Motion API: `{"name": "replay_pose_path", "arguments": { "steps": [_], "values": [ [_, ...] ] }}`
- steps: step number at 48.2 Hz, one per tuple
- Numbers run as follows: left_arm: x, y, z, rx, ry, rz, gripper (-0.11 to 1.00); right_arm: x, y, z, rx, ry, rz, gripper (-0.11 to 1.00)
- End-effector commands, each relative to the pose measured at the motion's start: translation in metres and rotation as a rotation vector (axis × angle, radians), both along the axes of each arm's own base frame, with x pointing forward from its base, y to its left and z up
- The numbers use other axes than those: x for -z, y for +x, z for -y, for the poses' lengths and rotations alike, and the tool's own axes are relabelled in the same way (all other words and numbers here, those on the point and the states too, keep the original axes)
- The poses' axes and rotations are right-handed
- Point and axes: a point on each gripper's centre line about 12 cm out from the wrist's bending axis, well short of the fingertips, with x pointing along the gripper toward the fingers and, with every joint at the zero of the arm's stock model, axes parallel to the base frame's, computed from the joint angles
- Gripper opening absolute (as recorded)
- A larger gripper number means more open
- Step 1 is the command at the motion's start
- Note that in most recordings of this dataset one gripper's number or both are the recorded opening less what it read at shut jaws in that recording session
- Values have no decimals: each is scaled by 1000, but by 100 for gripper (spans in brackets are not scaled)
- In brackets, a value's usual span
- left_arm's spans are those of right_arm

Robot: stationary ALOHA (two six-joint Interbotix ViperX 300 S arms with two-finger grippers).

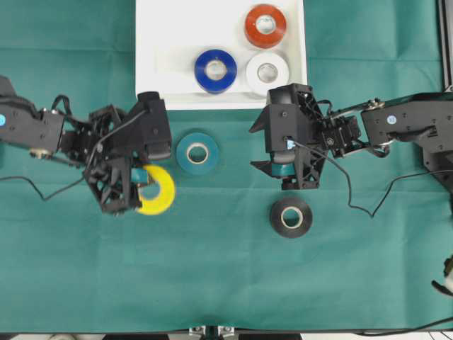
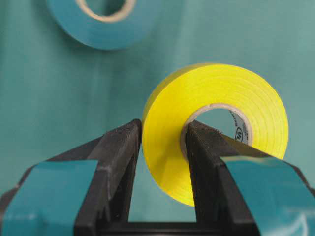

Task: Put the tape alternately from left to right into the white case.
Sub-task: 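Lift the yellow roll and carry it to the tray's back left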

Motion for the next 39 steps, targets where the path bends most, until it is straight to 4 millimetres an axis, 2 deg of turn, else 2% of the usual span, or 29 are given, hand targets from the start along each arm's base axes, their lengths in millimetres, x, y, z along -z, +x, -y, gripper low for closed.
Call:
{"name": "replay_pose_path", "arguments": {
  "steps": [1,6,13,25,39],
  "values": [
    [-21,6,-13,8,25,65,-3,-6,2,-1,-2,6,22,78],
    [-27,7,-29,34,72,88,-3,-6,3,-1,-3,7,25,78],
    [-33,6,-61,22,130,105,-3,-7,3,-2,-5,9,30,78],
    [-34,6,-125,-64,212,124,-3,-7,4,-2,-8,12,37,78],
    [-27,10,-176,-119,285,133,-3,-7,4,-2,-8,12,37,78]
  ]
}}
